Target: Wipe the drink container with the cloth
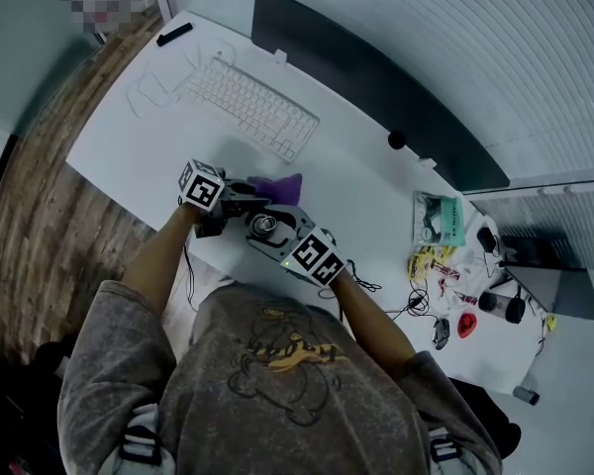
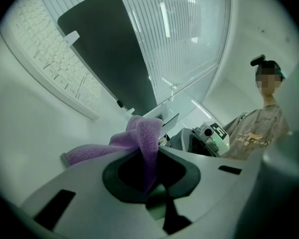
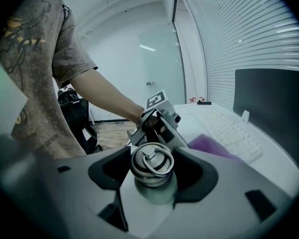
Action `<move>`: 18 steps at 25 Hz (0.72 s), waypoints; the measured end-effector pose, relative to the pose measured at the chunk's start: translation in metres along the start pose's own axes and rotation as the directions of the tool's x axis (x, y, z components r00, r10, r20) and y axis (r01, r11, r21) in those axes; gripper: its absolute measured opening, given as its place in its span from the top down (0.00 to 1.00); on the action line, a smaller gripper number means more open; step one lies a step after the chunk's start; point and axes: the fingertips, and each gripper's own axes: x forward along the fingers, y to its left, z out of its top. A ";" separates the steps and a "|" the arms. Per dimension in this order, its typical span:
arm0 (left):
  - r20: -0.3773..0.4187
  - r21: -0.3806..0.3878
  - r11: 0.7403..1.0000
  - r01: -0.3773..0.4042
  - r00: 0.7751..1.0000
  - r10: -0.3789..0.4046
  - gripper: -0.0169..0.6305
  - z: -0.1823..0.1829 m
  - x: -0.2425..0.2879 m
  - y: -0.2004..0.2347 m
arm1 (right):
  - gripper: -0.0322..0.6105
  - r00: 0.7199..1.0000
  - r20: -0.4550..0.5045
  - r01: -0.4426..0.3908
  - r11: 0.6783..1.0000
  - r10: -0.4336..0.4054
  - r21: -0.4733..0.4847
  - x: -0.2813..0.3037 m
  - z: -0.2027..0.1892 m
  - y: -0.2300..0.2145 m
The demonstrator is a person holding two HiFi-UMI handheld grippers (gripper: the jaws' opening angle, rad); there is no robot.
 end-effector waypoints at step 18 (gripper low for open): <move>0.257 0.001 0.982 -0.191 0.949 0.185 0.89 -0.008 -0.031 -0.007 | 0.53 0.999 0.003 0.032 0.999 -0.032 0.008 -0.002 -0.003 -0.001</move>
